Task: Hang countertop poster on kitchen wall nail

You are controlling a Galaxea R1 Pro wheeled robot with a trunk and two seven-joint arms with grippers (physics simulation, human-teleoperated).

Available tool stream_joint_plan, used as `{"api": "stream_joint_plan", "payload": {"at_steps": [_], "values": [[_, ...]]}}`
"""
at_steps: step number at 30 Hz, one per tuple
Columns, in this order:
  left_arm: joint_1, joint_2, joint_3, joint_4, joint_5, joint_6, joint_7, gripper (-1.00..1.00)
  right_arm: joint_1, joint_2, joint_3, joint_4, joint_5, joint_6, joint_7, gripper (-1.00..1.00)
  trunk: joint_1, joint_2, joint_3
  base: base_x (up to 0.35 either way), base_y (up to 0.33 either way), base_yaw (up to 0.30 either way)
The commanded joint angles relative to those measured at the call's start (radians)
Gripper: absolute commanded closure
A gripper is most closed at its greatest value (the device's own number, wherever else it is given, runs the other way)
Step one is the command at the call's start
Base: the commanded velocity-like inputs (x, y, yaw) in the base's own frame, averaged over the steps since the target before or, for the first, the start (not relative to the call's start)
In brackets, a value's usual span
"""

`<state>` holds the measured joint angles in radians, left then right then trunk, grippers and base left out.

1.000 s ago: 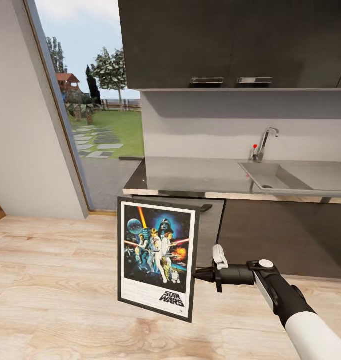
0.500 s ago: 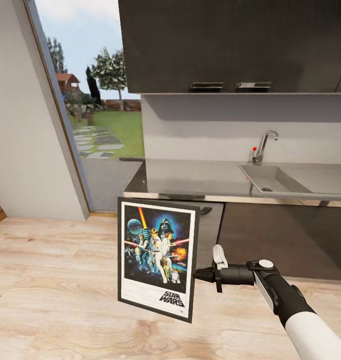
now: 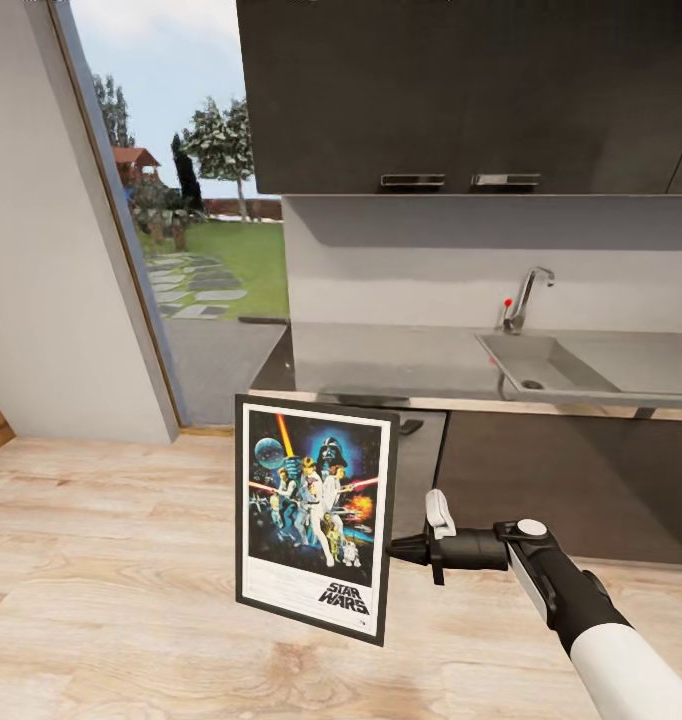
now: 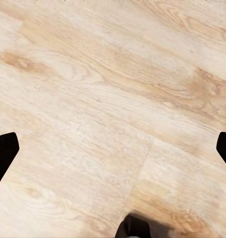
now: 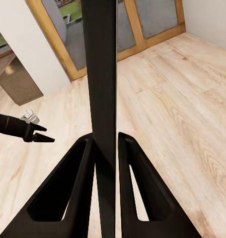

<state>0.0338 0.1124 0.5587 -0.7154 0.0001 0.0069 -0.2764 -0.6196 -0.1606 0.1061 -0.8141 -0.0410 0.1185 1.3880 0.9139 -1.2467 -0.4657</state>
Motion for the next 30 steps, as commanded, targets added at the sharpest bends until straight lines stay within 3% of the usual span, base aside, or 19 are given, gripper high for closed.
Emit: {"api": "stream_joint_plan", "payload": {"at_steps": [1,30], "values": [[0.0,0.0,0.003,-0.001,0.0,0.001,-0.006,-1.0,0.0,-0.001,0.003,0.0,-0.005,0.013,0.003,1.0,-0.004,0.007,0.002,0.0,0.0,0.0],[0.0,0.0,0.002,0.002,0.0,0.002,-0.004,-1.0,0.0,-0.001,0.003,0.0,-0.005,0.012,0.003,1.0,-0.115,0.21,0.093,0.0,0.0,0.0]]}}
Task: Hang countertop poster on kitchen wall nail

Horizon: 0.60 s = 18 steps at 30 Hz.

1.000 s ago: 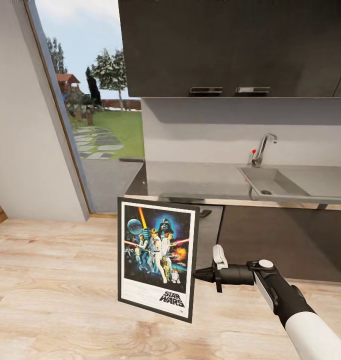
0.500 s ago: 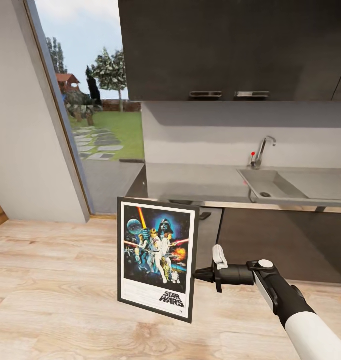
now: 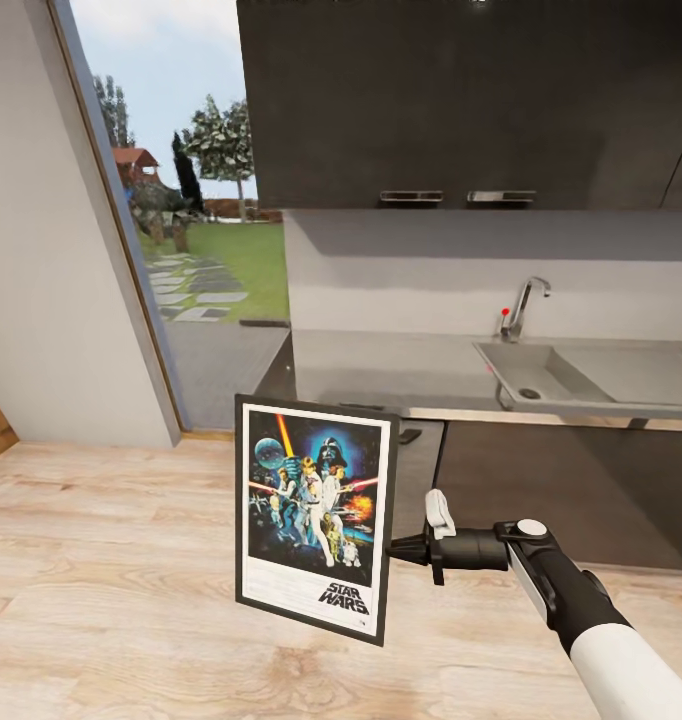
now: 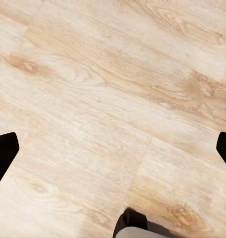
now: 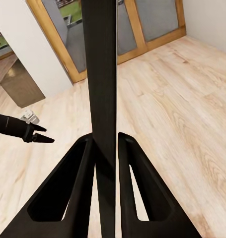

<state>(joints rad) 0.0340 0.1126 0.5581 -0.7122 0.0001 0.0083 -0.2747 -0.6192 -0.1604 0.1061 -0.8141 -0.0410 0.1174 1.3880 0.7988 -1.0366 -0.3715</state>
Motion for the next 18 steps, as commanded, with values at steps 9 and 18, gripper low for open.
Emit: {"api": "stream_joint_plan", "payload": {"at_steps": [9,18], "values": [[0.0,-0.001,0.003,-0.001,0.0,0.001,-0.006,-1.0,-0.001,-0.001,0.003,0.0,-0.005,0.013,0.003,1.0,-0.034,0.063,0.027,0.0,0.0,0.0],[0.0,0.0,0.003,-0.001,0.0,0.001,-0.006,-1.0,-0.001,-0.001,0.003,0.0,-0.005,0.014,0.003,1.0,-0.069,0.126,0.056,0.0,0.0,0.0]]}}
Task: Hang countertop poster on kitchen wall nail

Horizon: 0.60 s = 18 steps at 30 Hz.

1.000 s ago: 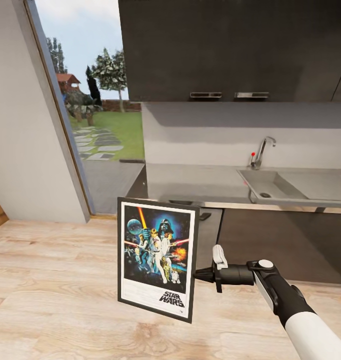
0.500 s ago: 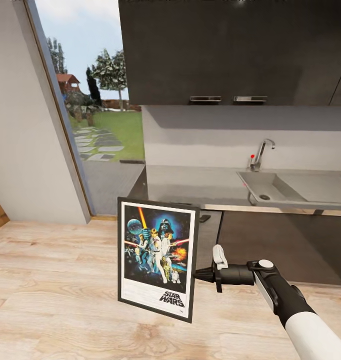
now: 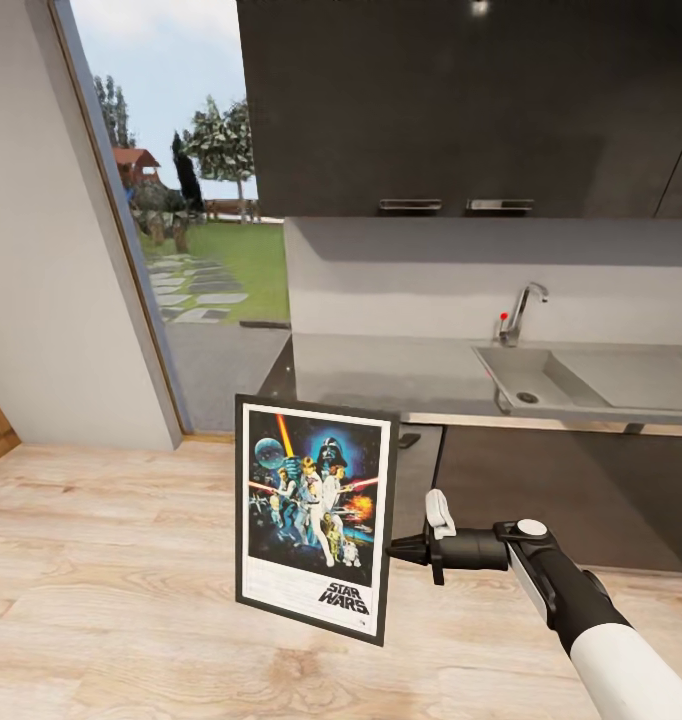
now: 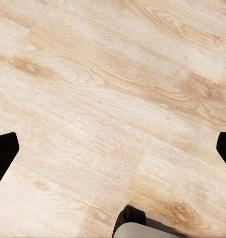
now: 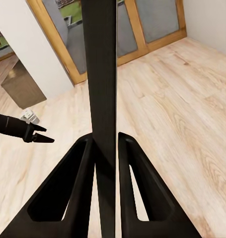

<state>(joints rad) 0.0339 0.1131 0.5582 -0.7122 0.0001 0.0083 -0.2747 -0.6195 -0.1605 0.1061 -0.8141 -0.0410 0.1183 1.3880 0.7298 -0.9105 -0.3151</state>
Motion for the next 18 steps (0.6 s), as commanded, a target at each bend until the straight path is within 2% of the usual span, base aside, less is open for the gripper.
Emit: {"api": "stream_joint_plan", "payload": {"at_steps": [1,18], "values": [[0.0,-0.001,0.002,-0.001,0.0,0.001,-0.006,-1.0,-0.001,-0.001,0.003,0.0,-0.005,0.014,0.003,1.0,-0.004,0.006,0.002,0.0,0.0,0.0],[0.0,0.0,0.003,-0.002,0.0,0.001,-0.006,-1.0,0.0,-0.001,0.003,0.0,-0.005,0.014,0.003,1.0,-0.069,0.125,0.055,0.0,0.0,0.0]]}}
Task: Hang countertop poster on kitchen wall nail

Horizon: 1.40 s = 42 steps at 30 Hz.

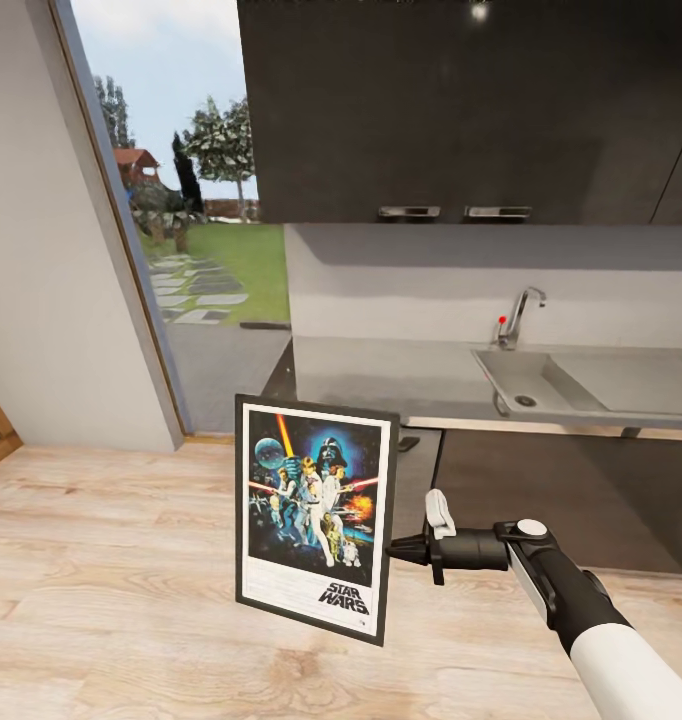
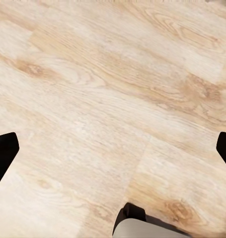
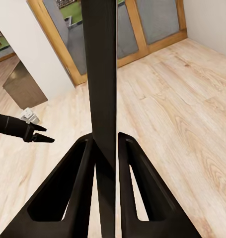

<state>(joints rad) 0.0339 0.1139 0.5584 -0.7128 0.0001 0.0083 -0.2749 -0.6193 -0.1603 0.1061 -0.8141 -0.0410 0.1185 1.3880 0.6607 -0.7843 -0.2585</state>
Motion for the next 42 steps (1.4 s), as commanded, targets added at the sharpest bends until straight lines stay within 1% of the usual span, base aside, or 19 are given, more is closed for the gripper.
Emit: {"api": "stream_joint_plan", "payload": {"at_steps": [1,42], "values": [[0.0,0.0,0.003,-0.001,0.0,0.001,-0.006,-1.0,-0.001,-0.001,0.003,0.0,-0.005,0.013,0.003,1.0,-0.004,0.006,0.002,0.0,0.0,0.0],[0.0,0.0,0.001,-0.001,0.0,0.002,-0.006,-1.0,-0.001,-0.001,0.003,0.0,-0.005,0.013,0.003,1.0,-0.161,0.293,0.131,0.0,0.0,0.0]]}}
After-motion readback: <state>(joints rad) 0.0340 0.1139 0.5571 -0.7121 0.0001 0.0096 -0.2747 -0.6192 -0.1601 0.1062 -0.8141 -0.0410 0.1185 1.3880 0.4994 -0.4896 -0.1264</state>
